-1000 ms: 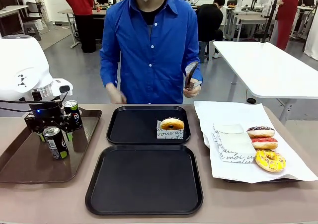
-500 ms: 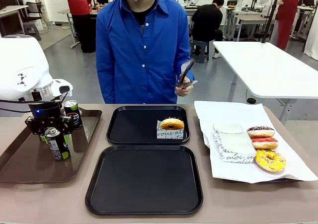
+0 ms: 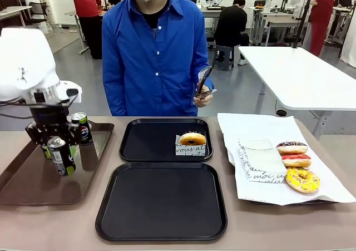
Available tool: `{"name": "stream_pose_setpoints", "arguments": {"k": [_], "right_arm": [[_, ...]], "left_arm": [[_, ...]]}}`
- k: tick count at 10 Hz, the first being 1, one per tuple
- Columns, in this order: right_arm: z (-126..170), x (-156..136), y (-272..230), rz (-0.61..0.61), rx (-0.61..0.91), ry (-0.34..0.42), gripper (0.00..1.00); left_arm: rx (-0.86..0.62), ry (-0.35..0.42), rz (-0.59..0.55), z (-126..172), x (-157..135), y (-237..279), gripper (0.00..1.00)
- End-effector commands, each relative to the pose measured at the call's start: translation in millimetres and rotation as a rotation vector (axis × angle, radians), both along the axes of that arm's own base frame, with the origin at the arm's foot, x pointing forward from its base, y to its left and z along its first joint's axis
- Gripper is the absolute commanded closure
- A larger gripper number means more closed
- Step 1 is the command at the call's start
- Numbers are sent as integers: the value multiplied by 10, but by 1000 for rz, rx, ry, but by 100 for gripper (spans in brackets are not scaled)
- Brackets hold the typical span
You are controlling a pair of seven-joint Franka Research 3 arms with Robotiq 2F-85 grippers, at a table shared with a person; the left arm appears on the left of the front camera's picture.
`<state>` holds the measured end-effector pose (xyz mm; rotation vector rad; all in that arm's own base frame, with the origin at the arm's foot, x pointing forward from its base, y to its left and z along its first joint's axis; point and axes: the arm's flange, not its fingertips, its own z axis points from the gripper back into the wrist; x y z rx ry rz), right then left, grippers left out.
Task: Set up donuts and drinks on trays.
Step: Pick up one Pepsi coke and place it on the Flat Tray.
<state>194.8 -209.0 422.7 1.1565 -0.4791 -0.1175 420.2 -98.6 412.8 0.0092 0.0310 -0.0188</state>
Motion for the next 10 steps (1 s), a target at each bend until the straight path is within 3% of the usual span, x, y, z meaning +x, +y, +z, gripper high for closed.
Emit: {"name": "stream_pose_setpoints", "arguments": {"k": [1, 3, 4, 5, 10], "right_arm": [[10, 9, -12, -1, 12, -22, 0], [10, 9, -12, -1, 12, -22, 0], [10, 9, -12, -1, 12, -22, 0], [10, 9, -12, -1, 12, -22, 0], [10, 9, -12, -1, 12, -22, 0]], "left_arm": [[27, -52, -80, 736, -242, -83, 100], [55, -126, -97, 1188, -455, -135, 100], [50, -146, -89, 1270, -501, -116, 100], [80, -144, -47, 1258, -516, -64, 100], [31, -123, -80, 1303, -521, -166, 100]]}}
